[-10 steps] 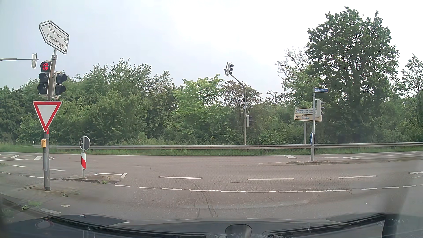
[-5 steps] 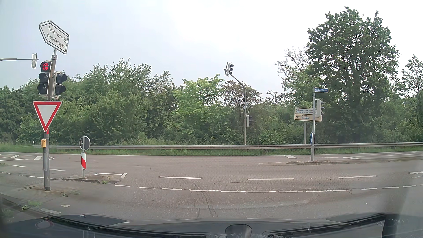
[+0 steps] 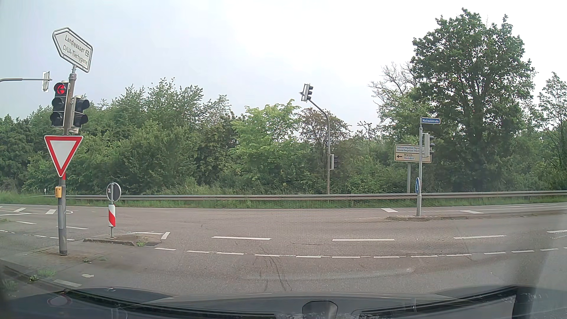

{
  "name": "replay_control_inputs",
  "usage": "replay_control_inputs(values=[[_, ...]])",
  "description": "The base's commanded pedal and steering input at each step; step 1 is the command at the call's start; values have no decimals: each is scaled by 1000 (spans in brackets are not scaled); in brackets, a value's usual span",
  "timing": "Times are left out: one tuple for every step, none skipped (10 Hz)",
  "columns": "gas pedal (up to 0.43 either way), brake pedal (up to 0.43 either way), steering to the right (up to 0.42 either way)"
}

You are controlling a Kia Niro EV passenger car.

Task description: Follow the waypoints while adhering to traffic rules and regulations

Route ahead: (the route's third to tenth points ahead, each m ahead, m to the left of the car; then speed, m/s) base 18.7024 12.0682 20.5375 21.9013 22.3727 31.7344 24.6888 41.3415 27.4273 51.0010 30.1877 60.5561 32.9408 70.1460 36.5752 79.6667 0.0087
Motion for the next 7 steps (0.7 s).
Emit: replay_control_inputs(values=[[0, 177, -31], [0, 177, -31], [0, 177, -31], [0, 177, -31], [0, 177, -31], [0, 177, -31], [0, 177, -31]])
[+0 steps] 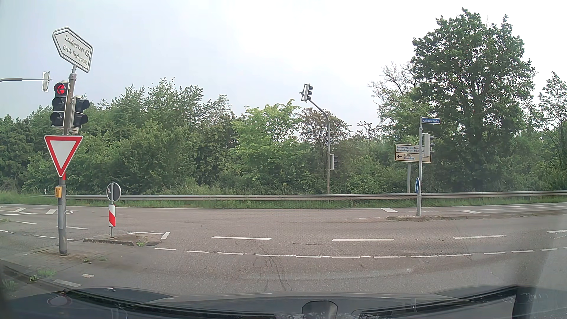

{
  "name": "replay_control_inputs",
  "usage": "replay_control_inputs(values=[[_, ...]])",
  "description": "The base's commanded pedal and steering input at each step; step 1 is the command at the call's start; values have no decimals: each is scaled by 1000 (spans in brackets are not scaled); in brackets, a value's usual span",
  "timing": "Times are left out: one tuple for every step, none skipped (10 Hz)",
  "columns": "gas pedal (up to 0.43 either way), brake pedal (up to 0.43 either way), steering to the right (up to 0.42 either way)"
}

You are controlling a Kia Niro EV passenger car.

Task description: Follow the waypoints while adhering to traffic rules and regulations

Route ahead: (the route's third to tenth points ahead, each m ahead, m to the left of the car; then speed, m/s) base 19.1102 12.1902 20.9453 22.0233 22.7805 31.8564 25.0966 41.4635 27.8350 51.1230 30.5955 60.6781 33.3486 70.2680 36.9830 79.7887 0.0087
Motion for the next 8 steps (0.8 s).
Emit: replay_control_inputs(values=[[0, 177, -31], [0, 177, -31], [0, 183, -31], [0, 177, -31], [0, 177, -31], [0, 177, -31], [0, 177, -31], [0, 177, -31]])
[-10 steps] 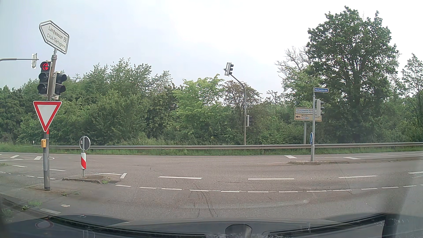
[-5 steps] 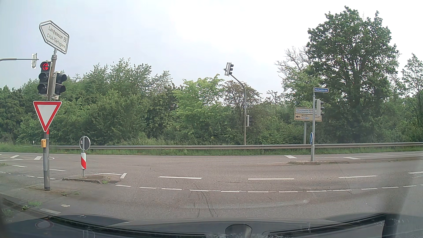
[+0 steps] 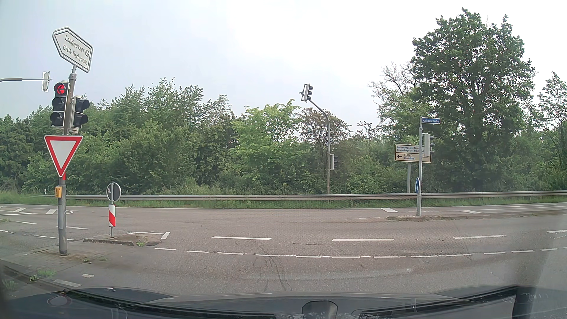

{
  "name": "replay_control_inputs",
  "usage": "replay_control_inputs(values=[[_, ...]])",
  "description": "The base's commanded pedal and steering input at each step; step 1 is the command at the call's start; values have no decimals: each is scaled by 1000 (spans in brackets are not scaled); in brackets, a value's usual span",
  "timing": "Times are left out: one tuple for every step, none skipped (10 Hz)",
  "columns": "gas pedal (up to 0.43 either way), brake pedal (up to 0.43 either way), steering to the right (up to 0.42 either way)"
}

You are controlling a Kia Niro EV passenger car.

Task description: Follow the waypoints while adhering to traffic rules and regulations

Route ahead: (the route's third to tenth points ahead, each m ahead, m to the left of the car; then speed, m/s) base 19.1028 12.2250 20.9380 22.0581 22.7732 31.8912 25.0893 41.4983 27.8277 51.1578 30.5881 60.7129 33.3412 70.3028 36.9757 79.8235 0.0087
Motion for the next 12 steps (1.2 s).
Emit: replay_control_inputs(values=[[0, 177, -31], [0, 177, -31], [0, 177, -31], [0, 177, -31], [0, 183, -31], [0, 183, -31], [0, 183, -31], [0, 183, -31], [0, 183, -31], [0, 183, -31], [0, 183, -31], [0, 183, -31]])
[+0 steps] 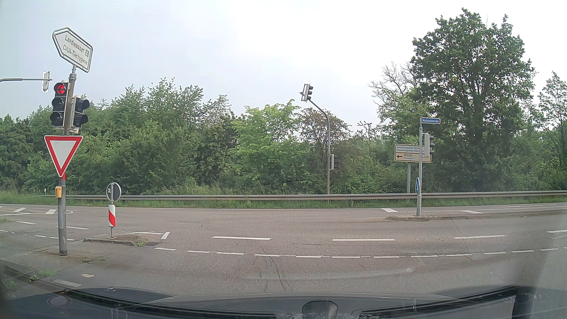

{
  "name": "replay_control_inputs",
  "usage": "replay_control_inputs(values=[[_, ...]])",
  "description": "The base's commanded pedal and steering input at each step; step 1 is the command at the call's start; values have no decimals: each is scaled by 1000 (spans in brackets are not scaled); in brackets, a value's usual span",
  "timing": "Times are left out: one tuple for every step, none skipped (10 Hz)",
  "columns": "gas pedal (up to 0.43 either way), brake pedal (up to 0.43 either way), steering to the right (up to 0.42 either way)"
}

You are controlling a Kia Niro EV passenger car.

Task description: Follow the waypoints while adhering to traffic rules and regulations

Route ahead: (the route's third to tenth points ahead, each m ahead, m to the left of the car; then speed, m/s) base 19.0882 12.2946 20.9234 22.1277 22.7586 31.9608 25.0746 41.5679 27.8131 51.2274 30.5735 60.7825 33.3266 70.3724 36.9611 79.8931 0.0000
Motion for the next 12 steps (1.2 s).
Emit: replay_control_inputs(values=[[0, 183, -31], [0, 189, -31], [0, 189, -31], [0, 183, -31], [0, 189, -31], [0, 189, -31], [0, 189, -31], [0, 189, -31], [0, 189, -31], [0, 189, -31], [0, 189, -31], [0, 189, -31]])
